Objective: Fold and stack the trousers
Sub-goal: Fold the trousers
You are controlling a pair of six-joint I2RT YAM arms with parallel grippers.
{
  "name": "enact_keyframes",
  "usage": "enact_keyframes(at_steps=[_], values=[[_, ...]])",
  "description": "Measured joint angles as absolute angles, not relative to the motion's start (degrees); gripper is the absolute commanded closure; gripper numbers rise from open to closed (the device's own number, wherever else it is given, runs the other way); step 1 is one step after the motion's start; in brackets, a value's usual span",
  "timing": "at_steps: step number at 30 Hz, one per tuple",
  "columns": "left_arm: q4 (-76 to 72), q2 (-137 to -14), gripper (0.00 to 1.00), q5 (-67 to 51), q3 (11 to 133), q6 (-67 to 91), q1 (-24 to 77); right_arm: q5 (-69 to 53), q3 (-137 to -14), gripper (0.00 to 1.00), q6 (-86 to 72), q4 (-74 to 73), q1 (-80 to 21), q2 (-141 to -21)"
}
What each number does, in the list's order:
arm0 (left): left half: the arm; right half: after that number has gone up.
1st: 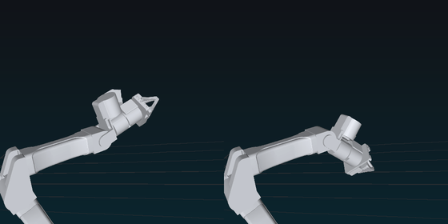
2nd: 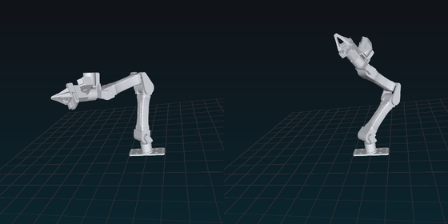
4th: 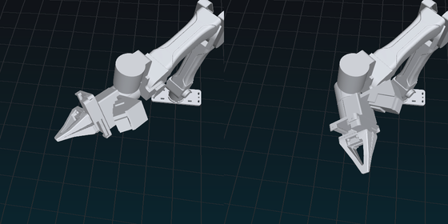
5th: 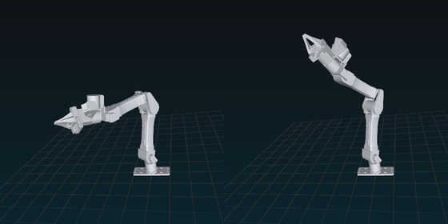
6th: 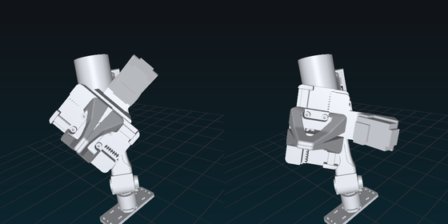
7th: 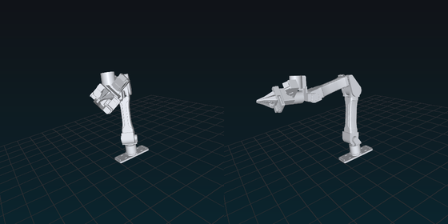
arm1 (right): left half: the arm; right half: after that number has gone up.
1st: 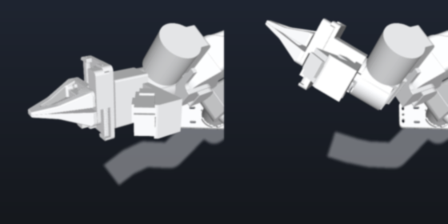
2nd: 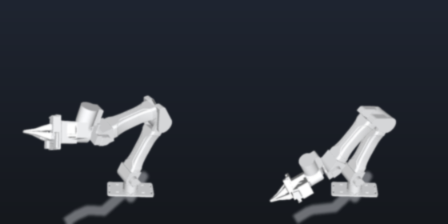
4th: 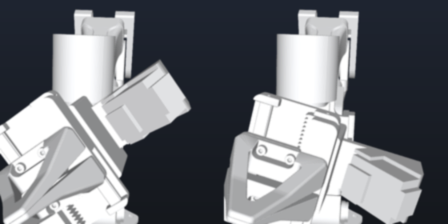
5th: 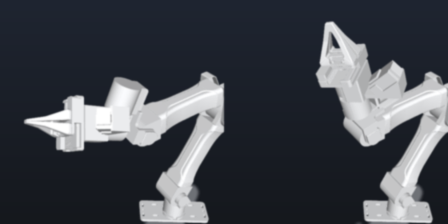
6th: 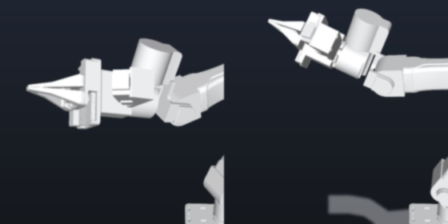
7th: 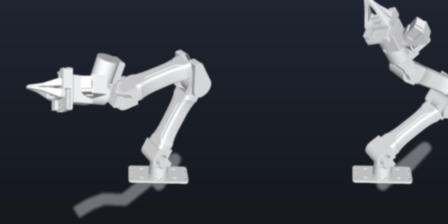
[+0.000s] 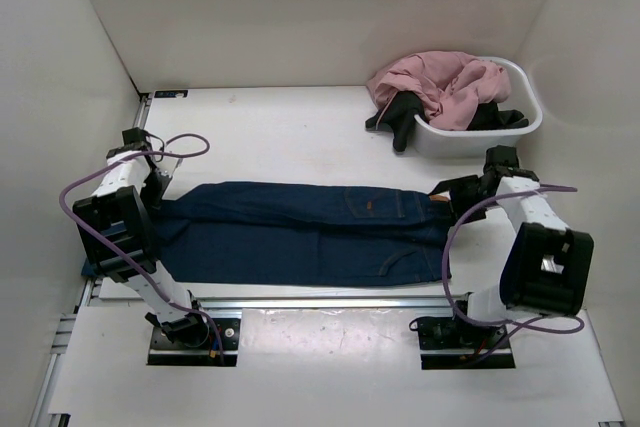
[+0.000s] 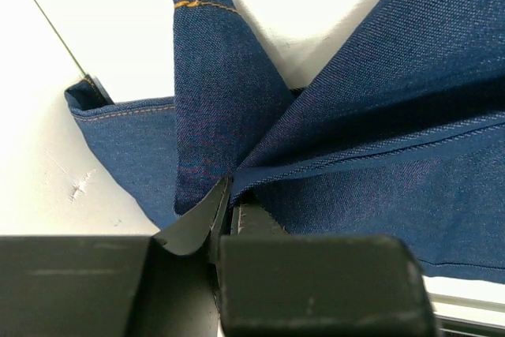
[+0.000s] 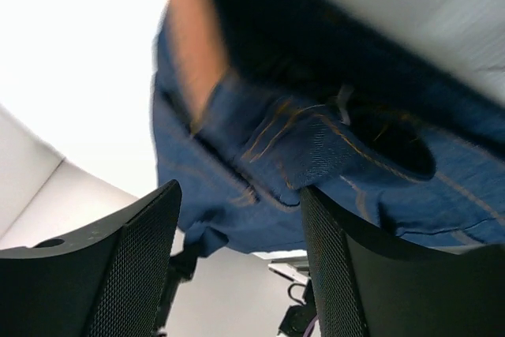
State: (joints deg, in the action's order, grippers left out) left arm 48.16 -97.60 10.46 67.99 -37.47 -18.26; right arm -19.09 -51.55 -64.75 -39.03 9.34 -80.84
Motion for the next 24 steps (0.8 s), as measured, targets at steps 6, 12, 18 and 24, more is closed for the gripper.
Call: enact_keyframes(at_steps=[6,12,18,24], values=[[48.8,-97.5,0.86,10.5,68.1,-37.5,-18.3,-18.2,-51.6,0.3,-64.2,-40.9,9.3,-85.8],[49.7,-97.5,0.86,10.5,70.3,-37.5,-18.3,-18.0,-51.2,0.3,-63.6,-42.3,9.3,-85.0],[49.9,-97.5,0.86,10.5,71.4,-37.5,-18.2,-16.9,-48.1,0.6,-62.6,-42.9,9.3,-86.3],[50.5,-97.5,0.86,10.3,71.9,-37.7,-18.2,-14.3,-53.9,1.0,-58.2,-45.1,9.1,-96.0]])
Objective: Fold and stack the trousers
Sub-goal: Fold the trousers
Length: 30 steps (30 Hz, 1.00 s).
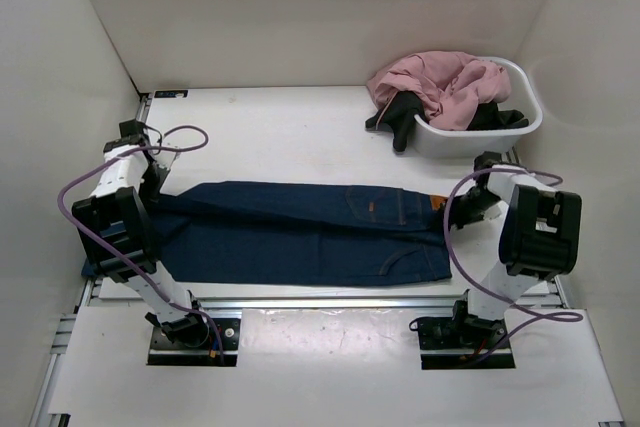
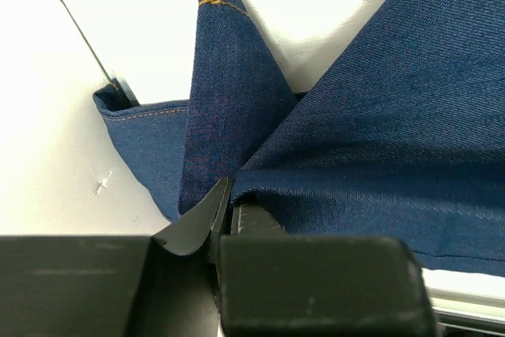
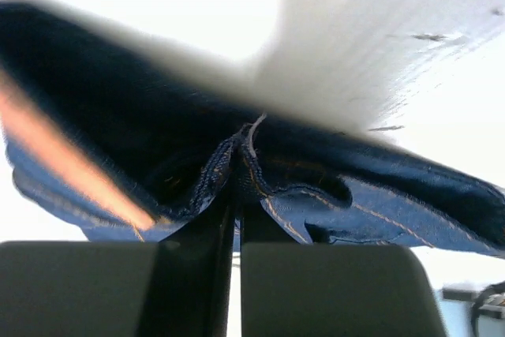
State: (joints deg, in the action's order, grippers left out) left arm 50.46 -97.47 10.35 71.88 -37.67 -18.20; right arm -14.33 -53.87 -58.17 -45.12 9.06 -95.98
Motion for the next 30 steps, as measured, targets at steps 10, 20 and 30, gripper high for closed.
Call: enact_keyframes(at_steps=[10,20,30], values=[[54.4,-93.0,0.8,2.4,80.6,-38.5,-16.5,-7.0,-71.1,1.0,-49.2,-53.3,8.6,-86.8],[68.8,-87.4,0.53,-10.3,70.1,-48.6,-7.7,-1.5,-71.8,1.0,-44.0,-57.3,10.7,-84.4],[61.7,-87.5,0.48,-8.3,75.6,-42.5,-13.7,0.6,-71.7,1.0,-39.5,-58.0,11.8,-84.4]])
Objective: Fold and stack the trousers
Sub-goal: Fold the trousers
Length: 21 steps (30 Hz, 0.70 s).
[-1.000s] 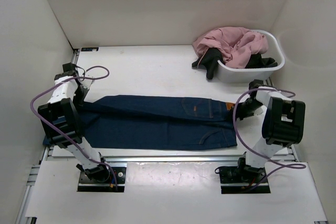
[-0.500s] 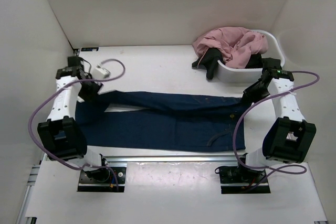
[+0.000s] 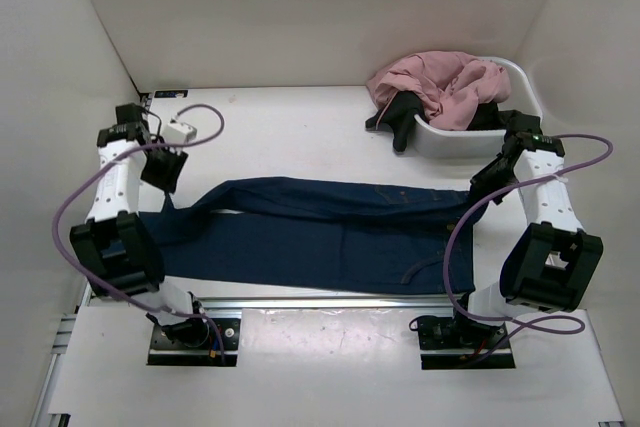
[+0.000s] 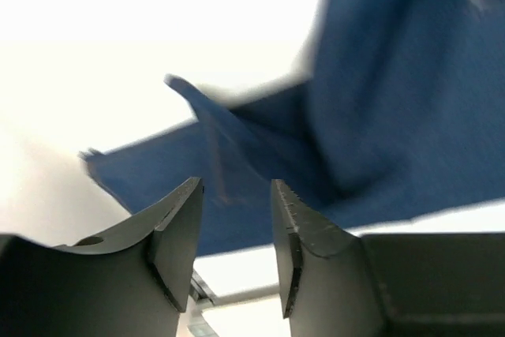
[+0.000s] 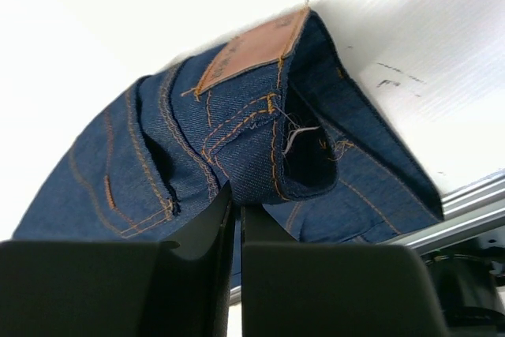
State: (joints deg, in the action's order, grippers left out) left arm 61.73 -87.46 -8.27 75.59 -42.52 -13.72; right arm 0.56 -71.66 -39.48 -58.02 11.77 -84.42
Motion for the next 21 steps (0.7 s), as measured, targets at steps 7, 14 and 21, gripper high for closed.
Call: enact_keyframes(at_steps=[7,14,21], values=[[58.7,-99.4,0.36,-8.7,84.2,-44.0,-15.9,1.9,-70.3,1.0,-37.0,-58.2,11.9,-84.7],[59.0,-107.7,0.29,-9.5,85.3,-52.1,-16.4,3.3,-69.1,1.0,-35.5,-57.9,11.9,-85.5],[59.8,-111.7,0.52,-11.6,85.6,-59.2,-16.8,4.2,-68.7,1.0,-34.9,-57.7,11.9,-85.7]])
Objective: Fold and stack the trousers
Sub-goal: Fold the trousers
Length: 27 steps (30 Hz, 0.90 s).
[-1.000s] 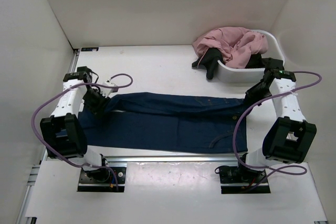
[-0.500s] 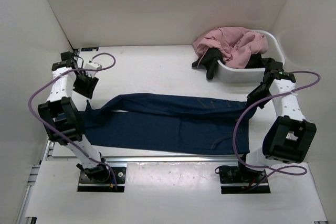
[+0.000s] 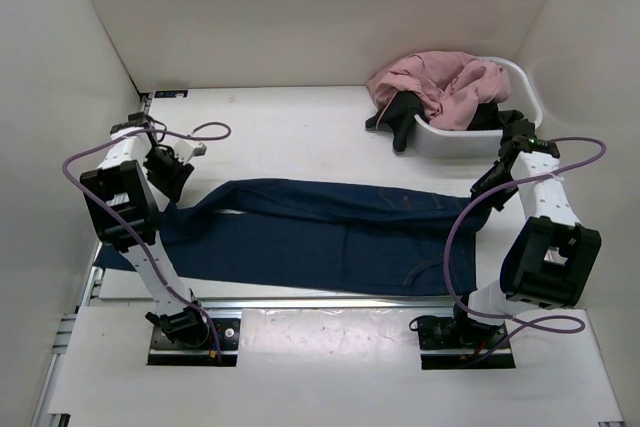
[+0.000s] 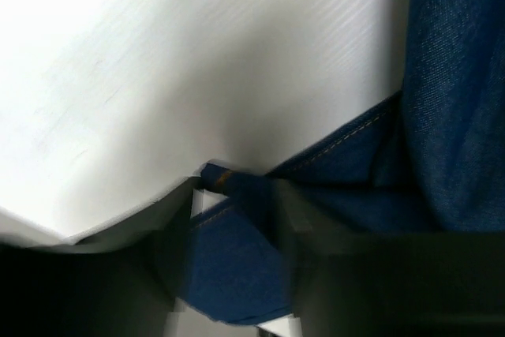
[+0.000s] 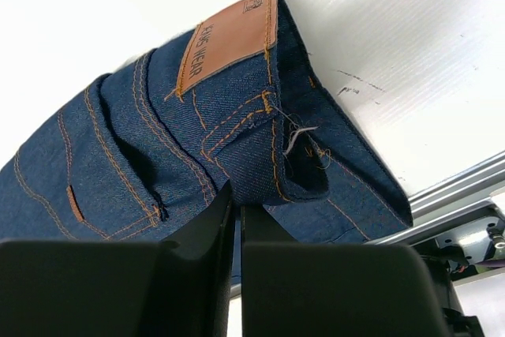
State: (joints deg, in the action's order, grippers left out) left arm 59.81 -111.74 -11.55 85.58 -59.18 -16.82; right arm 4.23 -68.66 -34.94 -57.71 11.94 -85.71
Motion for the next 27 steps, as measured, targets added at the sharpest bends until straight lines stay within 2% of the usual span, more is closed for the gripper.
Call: enact_keyframes(at_steps=[2,3,9,14,18,21,27], values=[[60.1,-113.0,0.8,-12.4,85.6,-59.9,-16.9,4.4,-68.7,1.0,-34.7,-57.7,11.9,-85.7],[60.2,-113.6,0.86,-12.7,85.6,-60.2,-16.9,4.5,-68.7,1.0,-34.7,-57.7,11.9,-85.7],[62.0,-115.8,0.86,-9.8,88.3,-57.2,-17.6,4.6,-71.1,1.0,-33.9,-59.0,12.9,-86.5],[59.8,-114.9,0.86,-6.3,100.6,-51.9,-19.6,4.9,-82.6,1.0,-31.9,-61.0,15.3,-88.9],[54.8,-108.8,0.86,-1.7,102.6,-50.6,-20.1,2.8,-89.4,1.0,-30.3,-61.7,15.9,-90.2],[51.9,-101.9,0.86,1.5,98.8,-51.1,-20.1,1.0,-90.2,1.0,-29.5,-62.3,15.9,-90.1],[47.3,-87.1,0.86,7.0,78.4,-52.7,-20.4,-0.6,-82.8,1.0,-28.4,-63.0,16.0,-86.7]])
